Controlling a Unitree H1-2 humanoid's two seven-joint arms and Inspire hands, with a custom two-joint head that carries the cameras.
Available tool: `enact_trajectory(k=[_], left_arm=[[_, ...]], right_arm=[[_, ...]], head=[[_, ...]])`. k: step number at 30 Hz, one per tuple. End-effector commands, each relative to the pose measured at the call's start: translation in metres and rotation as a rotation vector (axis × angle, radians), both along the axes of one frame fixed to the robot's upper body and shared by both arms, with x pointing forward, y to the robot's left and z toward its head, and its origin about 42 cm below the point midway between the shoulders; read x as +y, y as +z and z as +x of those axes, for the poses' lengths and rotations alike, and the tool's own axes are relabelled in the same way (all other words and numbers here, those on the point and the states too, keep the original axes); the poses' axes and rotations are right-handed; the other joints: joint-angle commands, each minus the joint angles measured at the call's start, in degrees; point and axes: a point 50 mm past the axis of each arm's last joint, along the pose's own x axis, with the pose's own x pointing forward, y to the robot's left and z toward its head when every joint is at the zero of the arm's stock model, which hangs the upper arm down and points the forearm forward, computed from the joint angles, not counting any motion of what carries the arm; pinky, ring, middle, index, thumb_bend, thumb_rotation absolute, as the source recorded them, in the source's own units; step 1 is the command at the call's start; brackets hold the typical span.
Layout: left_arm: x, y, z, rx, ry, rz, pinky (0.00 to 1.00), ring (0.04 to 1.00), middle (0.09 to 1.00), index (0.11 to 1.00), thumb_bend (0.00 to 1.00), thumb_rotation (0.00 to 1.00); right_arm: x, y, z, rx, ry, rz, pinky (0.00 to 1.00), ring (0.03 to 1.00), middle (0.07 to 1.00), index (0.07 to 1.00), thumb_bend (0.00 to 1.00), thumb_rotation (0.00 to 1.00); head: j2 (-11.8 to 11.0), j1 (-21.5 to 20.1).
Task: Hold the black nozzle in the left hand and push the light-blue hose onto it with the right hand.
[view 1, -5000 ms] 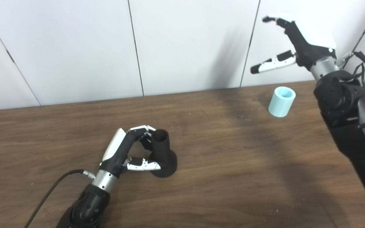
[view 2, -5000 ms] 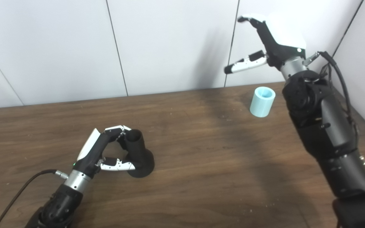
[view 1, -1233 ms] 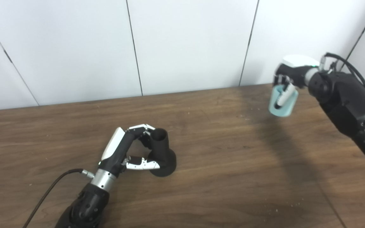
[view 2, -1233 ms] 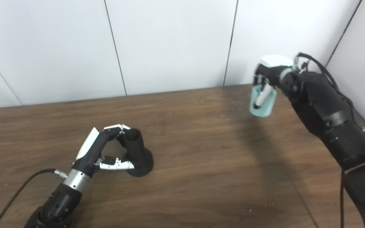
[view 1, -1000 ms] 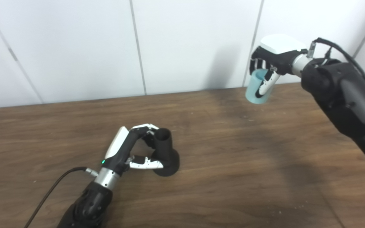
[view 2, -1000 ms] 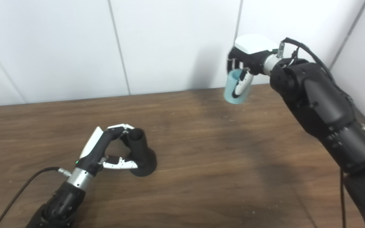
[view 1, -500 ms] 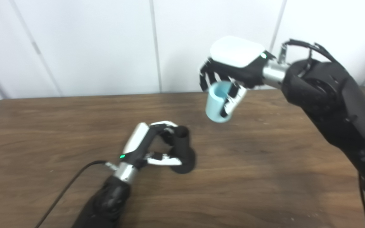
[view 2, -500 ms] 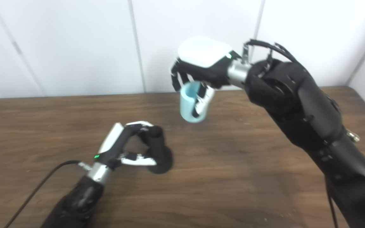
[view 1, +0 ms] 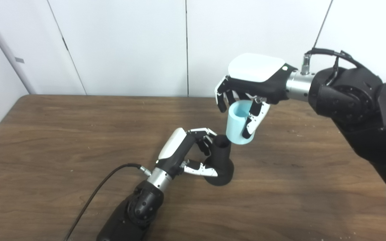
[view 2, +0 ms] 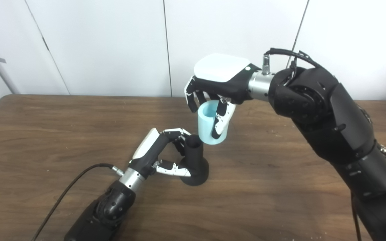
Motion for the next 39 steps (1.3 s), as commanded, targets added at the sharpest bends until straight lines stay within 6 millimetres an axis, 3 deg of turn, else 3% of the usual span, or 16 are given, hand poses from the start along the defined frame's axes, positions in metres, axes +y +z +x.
enact_trajectory(k=[1, 18, 39], left_arm=[[0.003, -0.05, -0.026, 0.155, 0.001, 0.076, 0.42, 0.381, 0.352, 0.471, 0.52, 0.08], [0.004, -0.049, -0.028, 0.167, -0.002, 0.075, 0.45, 0.393, 0.357, 0.471, 0.52, 0.08], [0.007, -0.049, -0.029, 0.167, -0.001, 0.089, 0.44, 0.393, 0.355, 0.472, 0.52, 0.08]], right_arm=[[-0.001, 0.03, -0.001, -0.095, 0.014, 0.031, 0.2, 0.273, 0.409, 0.513, 0.52, 0.0], [0.004, 0.039, -0.002, -0.114, 0.002, 0.058, 0.25, 0.325, 0.425, 0.512, 0.53, 0.0], [0.012, 0.044, -0.006, -0.011, 0.033, 0.167, 0.31, 0.377, 0.456, 0.501, 0.53, 0.0]], head=[[0.11, 0.01], [0.21, -0.75], [0.32, -1.14]])
